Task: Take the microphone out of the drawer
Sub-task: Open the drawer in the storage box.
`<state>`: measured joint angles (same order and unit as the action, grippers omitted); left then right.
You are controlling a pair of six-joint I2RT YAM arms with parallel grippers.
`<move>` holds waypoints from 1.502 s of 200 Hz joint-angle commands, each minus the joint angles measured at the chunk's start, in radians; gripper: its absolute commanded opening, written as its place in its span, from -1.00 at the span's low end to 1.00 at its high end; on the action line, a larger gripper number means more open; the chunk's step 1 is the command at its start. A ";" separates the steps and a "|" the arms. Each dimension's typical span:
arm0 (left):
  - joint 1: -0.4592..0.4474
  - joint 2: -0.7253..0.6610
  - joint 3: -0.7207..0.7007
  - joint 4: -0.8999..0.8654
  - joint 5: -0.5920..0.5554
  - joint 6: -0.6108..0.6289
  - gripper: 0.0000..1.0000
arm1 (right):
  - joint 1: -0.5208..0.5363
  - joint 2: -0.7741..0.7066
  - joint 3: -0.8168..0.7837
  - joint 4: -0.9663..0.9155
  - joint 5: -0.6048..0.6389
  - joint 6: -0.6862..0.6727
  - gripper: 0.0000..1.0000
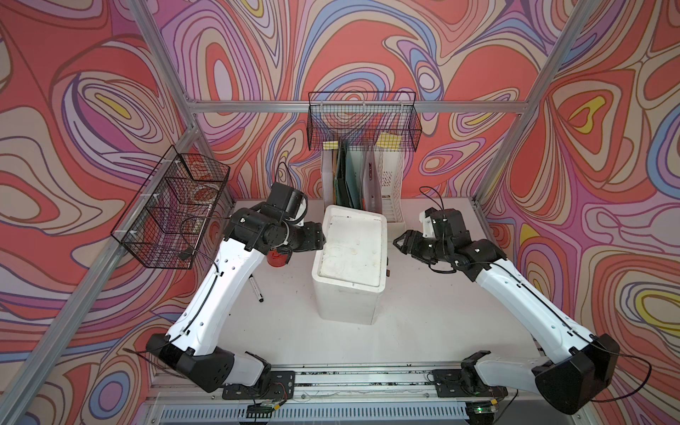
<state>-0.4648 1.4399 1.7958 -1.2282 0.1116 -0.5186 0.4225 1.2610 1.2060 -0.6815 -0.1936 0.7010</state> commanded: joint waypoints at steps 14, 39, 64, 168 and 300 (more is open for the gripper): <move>-0.063 0.079 0.042 -0.093 -0.159 0.023 0.51 | 0.004 -0.048 -0.070 0.020 -0.030 -0.010 0.32; -0.067 0.098 0.023 -0.095 -0.198 0.016 0.48 | 0.002 -0.084 -0.123 0.057 -0.057 -0.002 0.34; -0.067 0.114 0.026 -0.082 -0.202 0.014 0.34 | -0.010 -0.132 -0.177 0.110 -0.070 0.023 0.48; -0.087 0.156 0.013 -0.053 -0.227 0.019 -0.28 | -0.172 -0.158 -0.540 0.823 -0.468 0.371 0.15; -0.095 0.169 -0.018 -0.079 -0.291 -0.040 -0.97 | -0.169 -0.052 -0.799 1.473 -0.544 0.694 0.10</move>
<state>-0.5793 1.5932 1.8172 -1.2690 -0.1234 -0.5125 0.2516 1.1816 0.4232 0.6212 -0.7193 1.3334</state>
